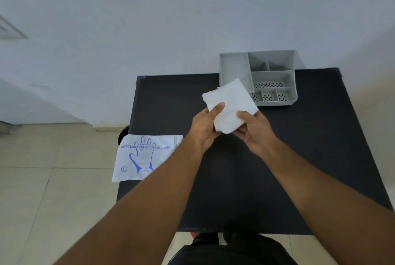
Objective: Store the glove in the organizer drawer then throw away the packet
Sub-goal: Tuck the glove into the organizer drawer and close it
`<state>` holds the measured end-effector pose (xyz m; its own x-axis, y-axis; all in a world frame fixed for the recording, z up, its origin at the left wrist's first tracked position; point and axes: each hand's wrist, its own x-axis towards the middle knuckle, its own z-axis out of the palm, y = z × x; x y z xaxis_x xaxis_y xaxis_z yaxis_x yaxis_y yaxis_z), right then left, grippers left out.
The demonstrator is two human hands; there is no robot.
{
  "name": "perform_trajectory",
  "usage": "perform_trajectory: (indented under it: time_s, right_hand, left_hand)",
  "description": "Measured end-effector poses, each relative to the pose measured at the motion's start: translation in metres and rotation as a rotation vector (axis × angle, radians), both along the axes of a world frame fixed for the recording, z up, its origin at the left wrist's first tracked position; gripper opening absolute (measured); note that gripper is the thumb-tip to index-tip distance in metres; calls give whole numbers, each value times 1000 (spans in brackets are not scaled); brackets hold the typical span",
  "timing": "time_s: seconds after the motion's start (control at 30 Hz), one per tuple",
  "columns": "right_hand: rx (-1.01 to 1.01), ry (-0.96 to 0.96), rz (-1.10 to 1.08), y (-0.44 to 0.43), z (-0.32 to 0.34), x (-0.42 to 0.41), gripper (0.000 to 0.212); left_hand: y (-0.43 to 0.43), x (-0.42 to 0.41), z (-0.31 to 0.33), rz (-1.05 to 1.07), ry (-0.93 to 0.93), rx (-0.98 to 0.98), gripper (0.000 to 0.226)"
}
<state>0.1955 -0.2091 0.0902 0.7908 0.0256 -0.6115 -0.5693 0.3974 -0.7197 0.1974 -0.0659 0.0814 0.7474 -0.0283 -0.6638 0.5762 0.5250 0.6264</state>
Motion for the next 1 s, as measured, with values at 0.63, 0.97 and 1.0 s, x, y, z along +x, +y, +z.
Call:
perform_trajectory:
  time_s: [0.63,0.97,1.0]
  right_hand:
    - [-196,256,120,-21,-6,76,34]
    - [-50,398,-38,2,-14,94,26]
    - [-37,399,-50,3,-15,95,24]
  left_hand:
    - [0,26,11,409,-35,360,25]
    - [5,53,10,248,-36,427,24]
    - [6,55,10,238,-33,431,25]
